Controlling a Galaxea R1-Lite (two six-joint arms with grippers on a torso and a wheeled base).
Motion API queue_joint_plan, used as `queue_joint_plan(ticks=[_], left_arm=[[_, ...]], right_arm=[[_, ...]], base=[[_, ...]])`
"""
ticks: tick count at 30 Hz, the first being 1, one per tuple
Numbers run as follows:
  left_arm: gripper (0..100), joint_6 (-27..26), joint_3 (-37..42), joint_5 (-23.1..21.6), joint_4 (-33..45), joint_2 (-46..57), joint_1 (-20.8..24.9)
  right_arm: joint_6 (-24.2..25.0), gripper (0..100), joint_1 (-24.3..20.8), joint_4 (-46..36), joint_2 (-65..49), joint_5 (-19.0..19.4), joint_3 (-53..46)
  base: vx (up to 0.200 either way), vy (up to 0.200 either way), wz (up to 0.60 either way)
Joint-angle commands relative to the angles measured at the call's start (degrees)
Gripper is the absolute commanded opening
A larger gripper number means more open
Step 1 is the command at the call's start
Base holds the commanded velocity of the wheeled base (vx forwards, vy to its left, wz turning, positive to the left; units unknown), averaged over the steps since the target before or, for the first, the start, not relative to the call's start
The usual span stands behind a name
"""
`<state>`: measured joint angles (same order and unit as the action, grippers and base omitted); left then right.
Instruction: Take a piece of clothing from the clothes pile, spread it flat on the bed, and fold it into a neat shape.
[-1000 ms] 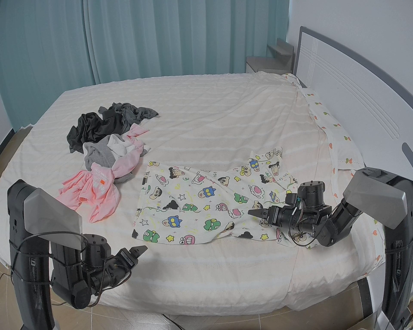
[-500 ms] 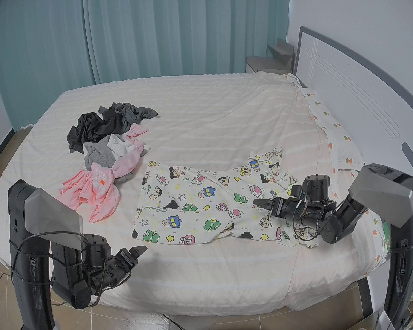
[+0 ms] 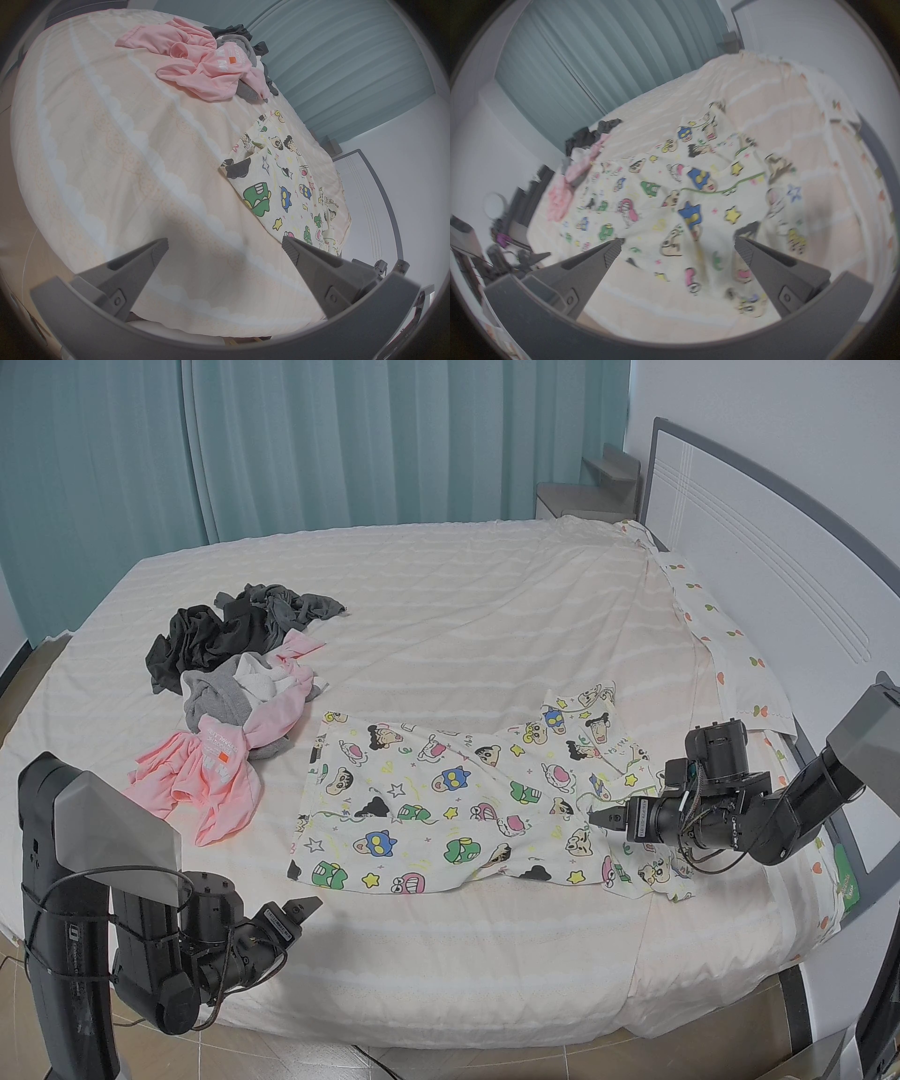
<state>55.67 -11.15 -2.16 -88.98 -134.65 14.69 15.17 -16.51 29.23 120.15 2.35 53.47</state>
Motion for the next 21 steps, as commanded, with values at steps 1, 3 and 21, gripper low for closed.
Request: queue_joint_plan(ticks=[1,3,21], left_arm=[[100,0.0,0.0,0.0,-1.0,-0.1,0.1],[100,0.0,0.0,0.0,-1.0,-0.1,0.1],[100,0.0,0.0,0.0,-1.0,-0.1,0.1]], right_arm=[[-2.9,100,-0.7,-2.1,3.4,-3.5,3.9],[-3.7,100,-0.7,-2.2,5.5,-4.3,5.2],[-10.3,100,0.3,-4.6,22.9,-15.9,20.6]], base=[[0.0,0.0,0.0],[0.0,0.0,0.0],[0.0,0.0,0.0]])
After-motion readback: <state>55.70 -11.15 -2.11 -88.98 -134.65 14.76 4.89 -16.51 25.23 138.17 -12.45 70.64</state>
